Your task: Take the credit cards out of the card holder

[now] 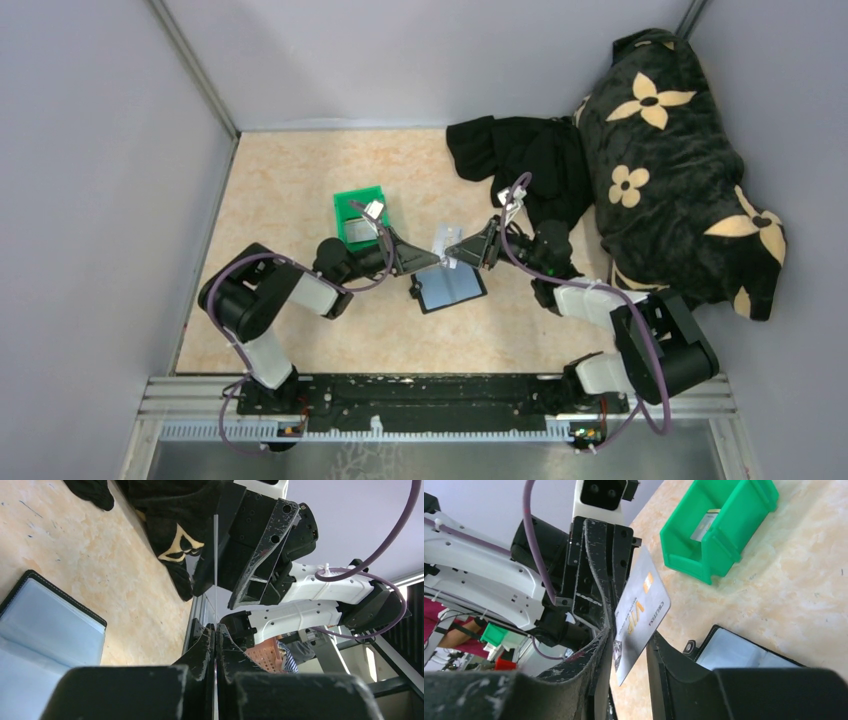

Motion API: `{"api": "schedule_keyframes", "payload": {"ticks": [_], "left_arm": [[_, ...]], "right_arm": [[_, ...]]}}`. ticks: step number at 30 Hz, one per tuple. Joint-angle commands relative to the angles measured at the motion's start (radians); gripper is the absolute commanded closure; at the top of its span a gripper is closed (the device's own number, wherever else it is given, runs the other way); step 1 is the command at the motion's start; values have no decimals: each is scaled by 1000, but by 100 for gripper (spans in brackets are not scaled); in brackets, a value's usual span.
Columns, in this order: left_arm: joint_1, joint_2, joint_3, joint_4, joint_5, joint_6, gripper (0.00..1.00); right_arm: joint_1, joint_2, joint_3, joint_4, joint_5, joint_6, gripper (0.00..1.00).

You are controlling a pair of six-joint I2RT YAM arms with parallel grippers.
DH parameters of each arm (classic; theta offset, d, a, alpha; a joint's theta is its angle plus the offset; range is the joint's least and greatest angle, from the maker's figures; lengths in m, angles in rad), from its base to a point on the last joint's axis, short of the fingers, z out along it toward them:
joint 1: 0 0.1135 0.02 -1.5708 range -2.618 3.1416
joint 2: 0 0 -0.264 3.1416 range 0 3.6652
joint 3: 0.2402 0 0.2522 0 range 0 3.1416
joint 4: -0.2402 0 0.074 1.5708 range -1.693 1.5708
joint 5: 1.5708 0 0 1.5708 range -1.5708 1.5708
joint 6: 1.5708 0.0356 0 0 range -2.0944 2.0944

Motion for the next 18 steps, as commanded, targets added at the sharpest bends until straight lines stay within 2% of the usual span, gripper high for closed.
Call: {"api": "schedule_keyframes", "payload": {"ticks": [1, 9, 13, 16, 18], "left_arm": [[-6, 18, 30, 277, 64, -16, 100], [-12, 1, 23, 277, 116, -2, 100], [-12, -6, 13, 277, 118, 5, 100], [-12, -6, 10, 277, 125, 8, 100], [-12, -5, 9, 277, 120, 11, 100]], "right_arm": [[-5, -33, 61, -32, 16, -74, 68], [-13, -30, 112, -62, 14, -97, 71], [-23, -34, 121, -57, 21, -91, 84], [-23, -35, 124, -58, 15, -89, 100], [-23, -42, 117, -59, 20, -88, 100]]}}
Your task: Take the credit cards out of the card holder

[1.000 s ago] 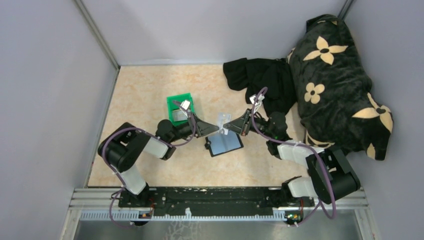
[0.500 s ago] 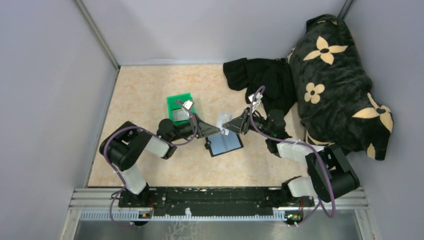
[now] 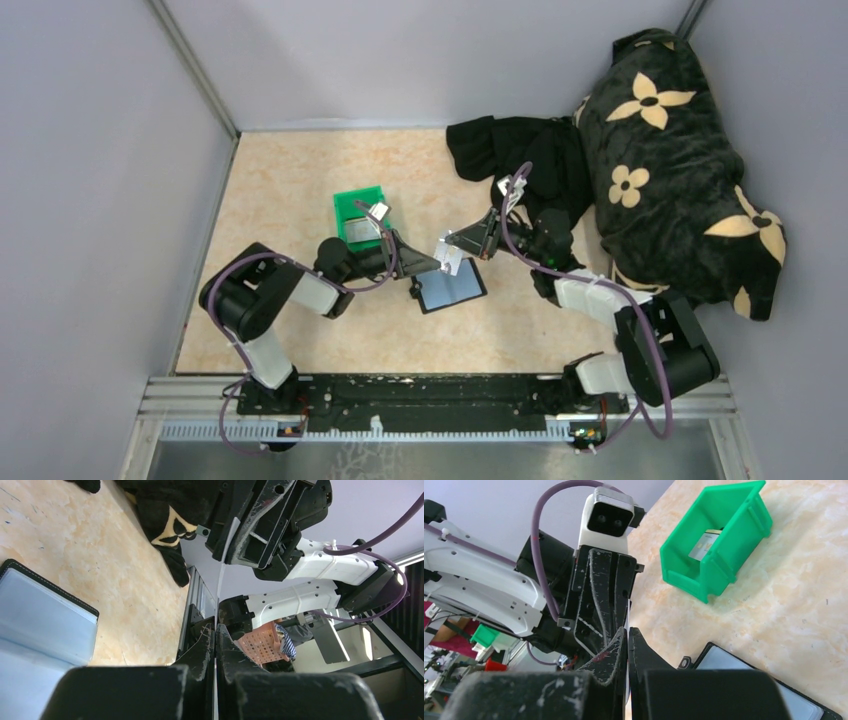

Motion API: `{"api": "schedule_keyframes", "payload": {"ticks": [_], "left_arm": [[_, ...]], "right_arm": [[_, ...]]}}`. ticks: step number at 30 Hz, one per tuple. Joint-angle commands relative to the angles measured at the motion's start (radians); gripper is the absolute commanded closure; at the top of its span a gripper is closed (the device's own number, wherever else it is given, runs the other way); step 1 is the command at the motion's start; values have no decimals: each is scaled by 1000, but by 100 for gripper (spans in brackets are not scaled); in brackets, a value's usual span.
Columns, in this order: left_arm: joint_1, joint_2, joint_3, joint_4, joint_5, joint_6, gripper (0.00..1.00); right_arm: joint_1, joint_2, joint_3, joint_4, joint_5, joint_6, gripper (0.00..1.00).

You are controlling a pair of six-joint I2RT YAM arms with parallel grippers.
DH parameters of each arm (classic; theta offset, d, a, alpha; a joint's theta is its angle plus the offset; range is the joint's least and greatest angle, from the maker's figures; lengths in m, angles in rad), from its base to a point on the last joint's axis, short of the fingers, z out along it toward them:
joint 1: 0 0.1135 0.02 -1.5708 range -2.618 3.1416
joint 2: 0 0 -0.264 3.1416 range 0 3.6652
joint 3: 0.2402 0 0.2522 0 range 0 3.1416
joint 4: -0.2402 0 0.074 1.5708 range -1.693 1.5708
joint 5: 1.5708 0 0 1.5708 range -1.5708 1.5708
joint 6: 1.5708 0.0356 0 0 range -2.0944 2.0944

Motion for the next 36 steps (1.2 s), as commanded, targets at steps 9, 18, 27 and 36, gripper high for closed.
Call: {"api": "schedule_keyframes", "payload": {"ticks": [9, 18, 27, 36], "left_arm": [[-8, -29, -33, 279, -72, 61, 67], [-31, -19, 20, 279, -189, 53, 65], [-43, 4, 86, 279, -227, 42, 72], [-38, 4, 95, 279, -190, 27, 100]], "right_arm": [[-10, -80, 16, 75, 87, 7, 100], [-11, -62, 14, 154, 88, 63, 100], [-11, -68, 15, 138, 75, 58, 100], [-11, -72, 10, 130, 93, 53, 100]]}}
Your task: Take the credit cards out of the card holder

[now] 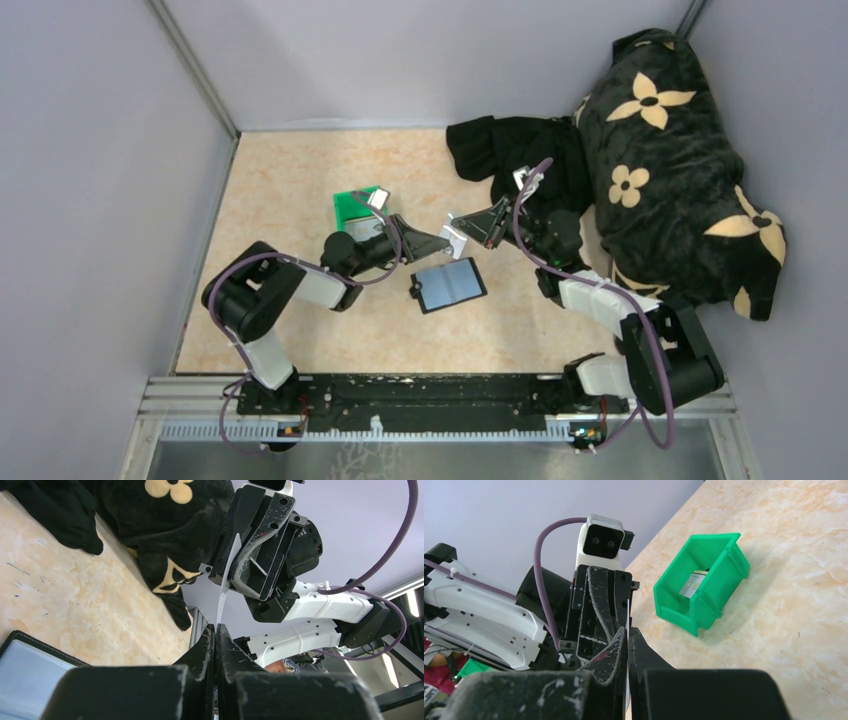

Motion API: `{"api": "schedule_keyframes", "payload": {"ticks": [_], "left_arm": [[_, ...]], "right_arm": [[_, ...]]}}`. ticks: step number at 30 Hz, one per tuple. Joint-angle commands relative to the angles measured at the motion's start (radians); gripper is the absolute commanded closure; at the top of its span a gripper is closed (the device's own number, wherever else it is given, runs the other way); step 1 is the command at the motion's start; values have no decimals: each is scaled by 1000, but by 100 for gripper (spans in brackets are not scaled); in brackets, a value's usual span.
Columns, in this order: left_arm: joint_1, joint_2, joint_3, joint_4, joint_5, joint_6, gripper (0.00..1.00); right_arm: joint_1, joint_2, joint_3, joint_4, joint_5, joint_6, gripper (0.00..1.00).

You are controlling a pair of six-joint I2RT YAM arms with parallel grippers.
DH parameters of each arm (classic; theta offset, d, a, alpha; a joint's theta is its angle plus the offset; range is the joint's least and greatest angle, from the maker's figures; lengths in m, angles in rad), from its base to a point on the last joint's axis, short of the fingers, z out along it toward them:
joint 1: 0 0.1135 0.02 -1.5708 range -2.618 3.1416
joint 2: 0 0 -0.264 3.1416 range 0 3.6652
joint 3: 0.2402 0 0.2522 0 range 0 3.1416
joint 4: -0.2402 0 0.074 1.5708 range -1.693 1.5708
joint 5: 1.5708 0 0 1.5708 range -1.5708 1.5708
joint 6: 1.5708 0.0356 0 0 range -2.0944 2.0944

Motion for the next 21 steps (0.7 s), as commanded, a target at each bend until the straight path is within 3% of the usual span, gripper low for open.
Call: {"api": "schedule_keyframes", "payload": {"ticks": [1, 21], "left_arm": [[6, -8, -2, 276, 7, -1, 100], [141, -100, -60, 276, 16, -21, 100]], "right_arm": [[3, -24, 7, 43, 0, -5, 100], [0, -114, -34, -60, 25, -53, 100]]}}
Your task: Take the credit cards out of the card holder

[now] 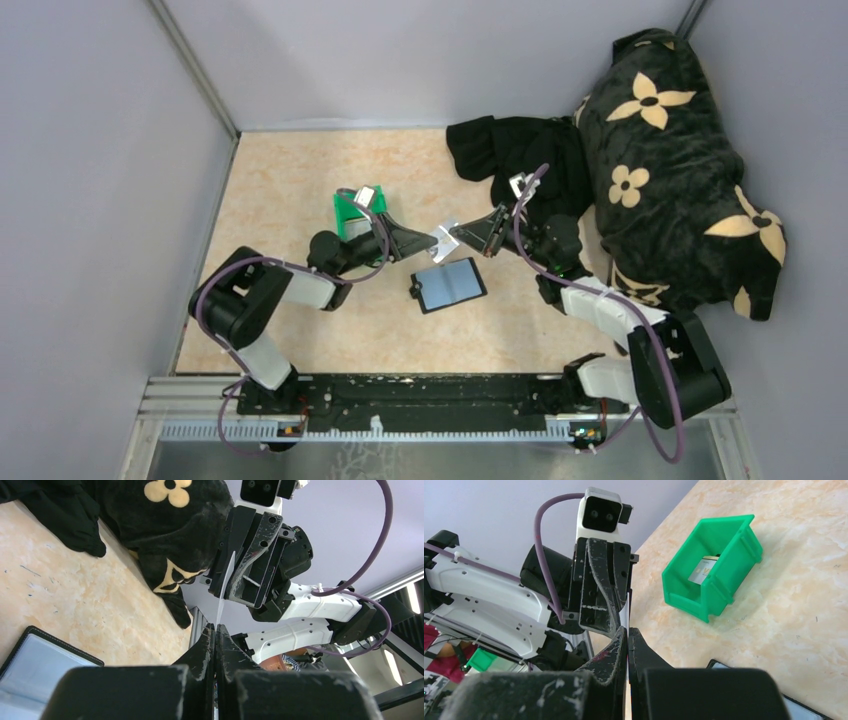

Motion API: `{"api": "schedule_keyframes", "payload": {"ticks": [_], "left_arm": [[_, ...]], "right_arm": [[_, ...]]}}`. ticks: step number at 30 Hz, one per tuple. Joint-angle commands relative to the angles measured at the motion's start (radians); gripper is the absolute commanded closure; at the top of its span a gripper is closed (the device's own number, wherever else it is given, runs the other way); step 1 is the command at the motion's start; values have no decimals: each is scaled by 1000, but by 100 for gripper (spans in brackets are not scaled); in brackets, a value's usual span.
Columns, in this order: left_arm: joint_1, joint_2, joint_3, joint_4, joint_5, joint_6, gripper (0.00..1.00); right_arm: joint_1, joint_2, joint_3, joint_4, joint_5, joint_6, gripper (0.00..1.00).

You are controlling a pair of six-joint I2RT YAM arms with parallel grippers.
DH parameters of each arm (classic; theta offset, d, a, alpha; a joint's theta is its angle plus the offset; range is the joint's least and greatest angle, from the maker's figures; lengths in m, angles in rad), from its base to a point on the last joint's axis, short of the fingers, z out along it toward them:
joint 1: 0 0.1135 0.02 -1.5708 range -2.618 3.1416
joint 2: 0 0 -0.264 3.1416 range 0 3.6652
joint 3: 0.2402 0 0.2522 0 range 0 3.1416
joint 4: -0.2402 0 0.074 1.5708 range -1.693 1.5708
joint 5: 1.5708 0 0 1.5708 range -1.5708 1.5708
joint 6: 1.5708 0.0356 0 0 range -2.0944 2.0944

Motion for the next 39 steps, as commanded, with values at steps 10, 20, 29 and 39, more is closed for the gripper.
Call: {"api": "schedule_keyframes", "payload": {"ticks": [10, 20, 29, 39], "left_arm": [[116, -41, 15, 276, -27, -30, 100], [234, -51, 163, -206, 176, 98, 100], [313, -245, 521, -1458, -46, 708, 100], [502, -167, 660, -1873, 219, 938, 100]], "right_arm": [[-16, -91, -40, -15, 34, -51, 100], [-75, -165, -9, -208, 193, -103, 47], [-84, -104, 27, -284, 151, -147, 47], [-84, -4, 25, -236, 101, -134, 47]]}}
